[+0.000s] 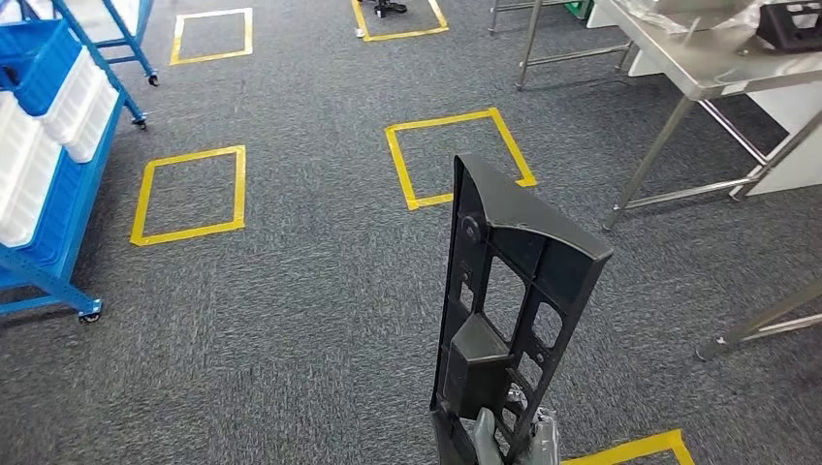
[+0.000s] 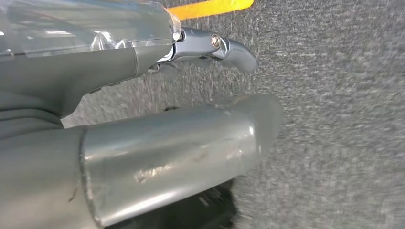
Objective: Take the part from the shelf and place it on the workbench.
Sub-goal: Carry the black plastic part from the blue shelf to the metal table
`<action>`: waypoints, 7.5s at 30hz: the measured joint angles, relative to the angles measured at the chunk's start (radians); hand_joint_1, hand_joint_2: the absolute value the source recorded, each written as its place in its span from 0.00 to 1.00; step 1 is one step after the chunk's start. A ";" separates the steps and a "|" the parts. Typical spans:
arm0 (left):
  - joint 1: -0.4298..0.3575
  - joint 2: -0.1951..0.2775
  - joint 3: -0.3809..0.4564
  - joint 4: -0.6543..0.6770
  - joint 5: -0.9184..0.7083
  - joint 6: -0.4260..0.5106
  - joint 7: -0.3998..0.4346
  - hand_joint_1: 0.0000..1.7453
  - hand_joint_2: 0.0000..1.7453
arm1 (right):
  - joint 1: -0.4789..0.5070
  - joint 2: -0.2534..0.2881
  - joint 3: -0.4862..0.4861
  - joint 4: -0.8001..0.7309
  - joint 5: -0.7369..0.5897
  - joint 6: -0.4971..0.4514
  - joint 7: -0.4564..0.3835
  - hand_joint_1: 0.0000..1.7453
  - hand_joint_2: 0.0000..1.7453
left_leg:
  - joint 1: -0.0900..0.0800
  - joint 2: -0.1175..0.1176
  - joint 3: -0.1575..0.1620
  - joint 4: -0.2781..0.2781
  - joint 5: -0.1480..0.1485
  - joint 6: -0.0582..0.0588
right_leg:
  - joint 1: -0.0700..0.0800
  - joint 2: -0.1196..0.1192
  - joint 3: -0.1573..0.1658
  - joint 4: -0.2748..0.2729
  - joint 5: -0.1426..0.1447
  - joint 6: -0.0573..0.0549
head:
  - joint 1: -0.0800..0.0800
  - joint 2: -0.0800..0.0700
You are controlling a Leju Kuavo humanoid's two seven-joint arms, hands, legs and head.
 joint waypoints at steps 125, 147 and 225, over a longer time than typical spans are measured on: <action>0.000 -0.001 0.009 0.000 -0.026 -0.031 -0.022 0.00 0.00 | -0.031 0.033 -0.022 0.032 0.141 -0.071 0.044 1.00 1.00 | 0.006 -0.001 -0.035 -0.058 0.114 0.004 | 0.002 -0.012 0.065 -0.011 -0.053 0.014 | 0.017 0.000; -0.007 0.035 -0.004 0.000 -0.158 -0.086 0.003 0.00 0.00 | -0.316 0.161 -0.224 0.176 0.363 -0.275 0.177 1.00 1.00 | 0.012 0.000 0.141 -0.273 0.122 -0.004 | -0.014 -0.022 -0.055 0.021 0.022 0.045 | 0.028 0.000; -0.029 0.069 0.051 0.001 -0.365 -0.152 0.017 0.00 0.00 | -1.148 0.157 0.345 0.709 0.651 0.005 0.717 1.00 1.00 | -0.010 -0.010 -0.011 -0.268 0.261 0.050 | 0.015 -0.021 0.046 0.067 -0.062 0.028 | 0.009 0.000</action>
